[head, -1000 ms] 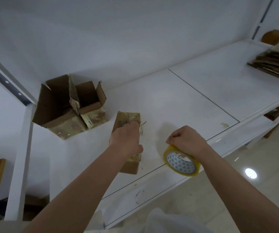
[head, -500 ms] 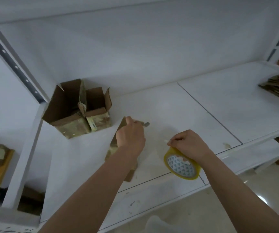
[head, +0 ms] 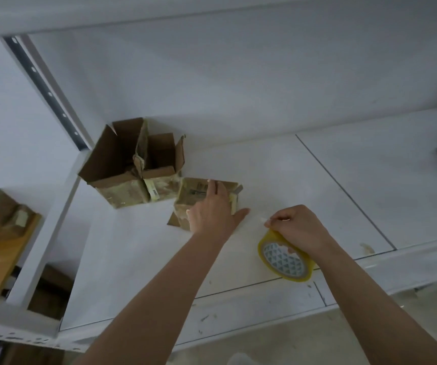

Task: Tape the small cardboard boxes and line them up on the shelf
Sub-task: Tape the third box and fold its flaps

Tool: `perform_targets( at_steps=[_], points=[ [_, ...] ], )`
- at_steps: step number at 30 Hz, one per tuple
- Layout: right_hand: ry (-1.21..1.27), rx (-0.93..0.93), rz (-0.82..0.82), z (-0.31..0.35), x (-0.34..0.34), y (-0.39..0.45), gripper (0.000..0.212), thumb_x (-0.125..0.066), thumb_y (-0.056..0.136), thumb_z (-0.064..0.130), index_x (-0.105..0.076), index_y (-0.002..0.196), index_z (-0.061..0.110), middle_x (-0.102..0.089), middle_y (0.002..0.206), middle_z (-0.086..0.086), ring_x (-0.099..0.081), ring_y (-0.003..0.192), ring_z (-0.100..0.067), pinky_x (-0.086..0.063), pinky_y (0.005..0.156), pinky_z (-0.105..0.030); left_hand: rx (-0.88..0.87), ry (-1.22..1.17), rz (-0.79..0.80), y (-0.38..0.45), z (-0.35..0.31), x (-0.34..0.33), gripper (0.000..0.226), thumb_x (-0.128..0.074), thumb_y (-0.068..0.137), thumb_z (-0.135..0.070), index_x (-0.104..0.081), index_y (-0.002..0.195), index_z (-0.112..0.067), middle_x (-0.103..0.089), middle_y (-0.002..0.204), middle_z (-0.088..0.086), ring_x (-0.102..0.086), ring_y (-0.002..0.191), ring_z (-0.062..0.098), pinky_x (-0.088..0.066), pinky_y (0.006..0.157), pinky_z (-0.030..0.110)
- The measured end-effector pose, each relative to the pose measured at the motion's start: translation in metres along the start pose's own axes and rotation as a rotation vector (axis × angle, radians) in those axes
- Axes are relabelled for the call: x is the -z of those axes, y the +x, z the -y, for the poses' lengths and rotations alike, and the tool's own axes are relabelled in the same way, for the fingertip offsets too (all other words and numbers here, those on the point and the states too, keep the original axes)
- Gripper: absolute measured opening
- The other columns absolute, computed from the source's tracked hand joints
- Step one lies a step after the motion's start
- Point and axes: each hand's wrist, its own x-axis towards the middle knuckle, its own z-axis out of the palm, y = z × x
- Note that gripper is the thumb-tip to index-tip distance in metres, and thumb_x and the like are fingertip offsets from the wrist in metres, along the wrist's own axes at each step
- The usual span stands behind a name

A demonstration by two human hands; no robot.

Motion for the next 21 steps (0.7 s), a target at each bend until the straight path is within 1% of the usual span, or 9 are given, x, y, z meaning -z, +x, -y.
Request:
perform_targets(
  at_steps=[4,6,8,10,12,14,17,19,21],
  points=[
    [0.037,0.004,-0.03,-0.005,0.008,0.003,0.017,-0.072,0.082,0.043,-0.073,0.066,0.036,-0.069,0.068,0.014,-0.07,0.057,-0.018,-0.061,0.069,-0.047,-0.048,0.022,-0.041,-0.001,0.001,-0.008,0.069,-0.048,0.095,-0.049,-0.025,0.152,-0.019,-0.011,0.164,-0.006,-0.067,0.097,0.027,-0.042,0.061,0.031],
    [0.061,0.003,-0.059,-0.006,0.013,0.005,0.017,-0.073,0.081,0.043,-0.073,0.065,0.038,-0.069,0.066,0.014,-0.069,0.054,-0.018,-0.061,0.066,-0.047,-0.142,0.001,-0.03,-0.011,0.005,-0.009,0.069,-0.051,0.092,-0.048,-0.027,0.152,-0.024,-0.015,0.162,-0.011,-0.068,0.097,0.023,-0.047,0.062,0.03],
    [0.075,0.007,-0.08,-0.006,0.018,0.007,0.015,-0.073,0.081,0.042,-0.073,0.067,0.039,-0.069,0.066,0.014,-0.07,0.054,-0.019,-0.061,0.066,-0.048,-0.298,-0.078,-0.004,-0.022,0.012,-0.007,0.069,-0.055,0.089,-0.049,-0.03,0.151,-0.03,-0.021,0.159,-0.018,-0.067,0.103,0.02,-0.055,0.073,0.033],
    [0.083,0.004,-0.083,-0.005,0.025,0.007,0.014,-0.073,0.082,0.04,-0.075,0.07,0.034,-0.07,0.067,0.011,-0.07,0.055,-0.021,-0.061,0.066,-0.048,-0.46,-0.195,0.03,-0.027,0.026,-0.001,0.065,-0.06,0.088,-0.044,-0.036,0.148,-0.036,-0.027,0.153,-0.027,-0.063,0.112,0.014,-0.054,0.087,0.034],
    [0.086,0.004,-0.074,-0.004,0.031,0.005,0.014,-0.074,0.082,0.039,-0.075,0.072,0.03,-0.071,0.072,0.007,-0.07,0.055,-0.02,-0.061,0.059,-0.041,-0.544,-0.307,0.083,-0.025,0.044,0.007,0.062,-0.065,0.088,-0.031,-0.041,0.145,-0.04,-0.03,0.144,-0.035,-0.058,0.121,0.01,-0.05,0.096,0.032],
    [0.105,0.017,-0.06,0.0,0.037,0.002,0.012,-0.074,0.082,0.038,-0.076,0.076,0.028,-0.072,0.078,0.005,-0.07,0.057,-0.015,-0.054,0.047,-0.028,-0.557,-0.342,0.104,-0.019,0.059,0.013,0.062,-0.066,0.088,-0.022,-0.042,0.142,-0.042,-0.035,0.137,-0.036,-0.056,0.123,0.011,-0.046,0.1,0.029],
    [0.158,0.044,-0.032,0.01,0.041,-0.003,0.012,-0.075,0.081,0.037,-0.079,0.081,0.025,-0.072,0.078,0.004,-0.069,0.058,-0.011,-0.047,0.042,-0.019,-0.554,-0.319,0.123,-0.011,0.066,0.018,0.061,-0.068,0.088,-0.022,-0.045,0.141,-0.043,-0.053,0.138,-0.019,-0.058,0.12,0.012,-0.045,0.098,0.025],
    [0.186,0.06,-0.008,0.016,0.041,-0.008,0.011,-0.074,0.082,0.033,-0.079,0.085,0.024,-0.073,0.078,0.003,-0.07,0.058,-0.012,-0.047,0.042,-0.02,-0.498,-0.421,0.083,-0.01,0.063,0.02,0.054,-0.069,0.087,-0.027,-0.053,0.136,-0.042,-0.066,0.125,-0.013,-0.064,0.106,0.011,-0.048,0.088,0.022],
    [0.206,0.072,0.002,0.022,0.041,-0.013,0.01,-0.073,0.084,0.03,-0.079,0.086,0.024,-0.074,0.076,0.003,-0.07,0.058,-0.013,-0.047,0.042,-0.021,-0.39,-0.618,-0.013,-0.011,0.054,0.025,0.033,-0.065,0.092,-0.026,-0.065,0.124,-0.032,-0.073,0.101,-0.01,-0.068,0.084,0.009,-0.053,0.076,0.027]
  ],
)
